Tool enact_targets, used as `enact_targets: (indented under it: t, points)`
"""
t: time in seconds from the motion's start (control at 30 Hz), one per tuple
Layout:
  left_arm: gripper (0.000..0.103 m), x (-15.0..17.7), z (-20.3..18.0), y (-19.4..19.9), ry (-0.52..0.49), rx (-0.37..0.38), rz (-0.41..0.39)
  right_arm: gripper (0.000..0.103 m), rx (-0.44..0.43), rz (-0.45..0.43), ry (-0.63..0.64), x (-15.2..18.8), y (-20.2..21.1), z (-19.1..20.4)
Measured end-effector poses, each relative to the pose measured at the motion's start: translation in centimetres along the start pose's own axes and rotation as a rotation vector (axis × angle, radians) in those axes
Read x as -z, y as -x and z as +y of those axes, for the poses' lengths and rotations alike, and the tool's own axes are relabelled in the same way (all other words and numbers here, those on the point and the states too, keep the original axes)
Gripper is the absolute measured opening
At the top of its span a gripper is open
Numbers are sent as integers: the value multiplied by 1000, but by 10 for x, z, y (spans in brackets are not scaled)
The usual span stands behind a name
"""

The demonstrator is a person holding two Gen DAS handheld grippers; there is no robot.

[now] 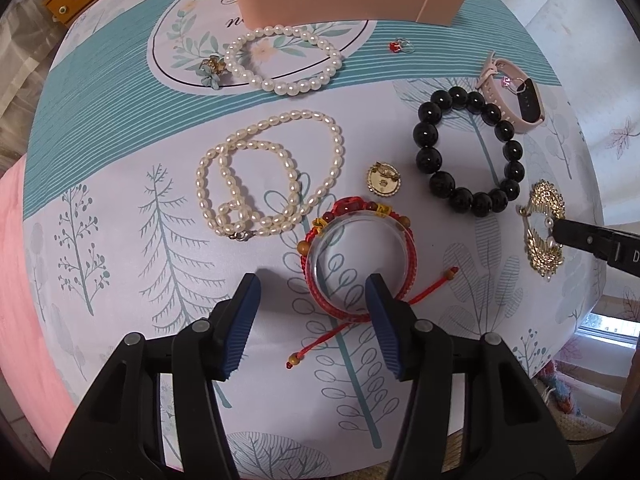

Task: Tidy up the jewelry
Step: 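Lower right gripper onto gold leaf hair comb and close while left gripper approaches red string bangle, then close left gripper on red string bangle while right gripper lifts gold comb, then carry bangle and comb into pink box and open both grippers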

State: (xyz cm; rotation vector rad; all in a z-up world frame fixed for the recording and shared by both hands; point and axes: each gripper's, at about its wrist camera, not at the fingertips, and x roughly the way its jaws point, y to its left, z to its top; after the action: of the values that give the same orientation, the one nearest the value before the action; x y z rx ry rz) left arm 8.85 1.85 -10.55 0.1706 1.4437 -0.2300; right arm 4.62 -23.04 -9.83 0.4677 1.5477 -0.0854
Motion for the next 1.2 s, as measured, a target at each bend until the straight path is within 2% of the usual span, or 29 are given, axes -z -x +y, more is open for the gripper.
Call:
enact_targets:
  t: [0.07, 0.13, 0.23, 0.5, 0.73, 0.93, 1.2]
  points:
    - [23, -1, 1, 3, 3, -1, -10, 18, 19, -15, 18, -1, 0, 2]
    - [11, -2, 2, 4, 8, 14, -5, 13, 34, -30, 54, -2, 2, 6]
    - [5, -2, 2, 4, 9, 14, -13, 9, 57, -45, 99, 0, 2, 15]
    - [4, 2, 6, 27, 51, 12, -94, 9, 36, -52, 117, 5, 10, 13]
    - [4, -7, 12, 70, 62, 14, -178, 9, -15, -126, 144, 5, 48, 17]
    - [4, -46, 19, 119, 77, -21, -297, 9, -64, -254, 157, -17, 94, 37]
    - [4, -119, 23, 149, 125, -54, -407, 9, -175, -408, 149, -88, 130, 80]
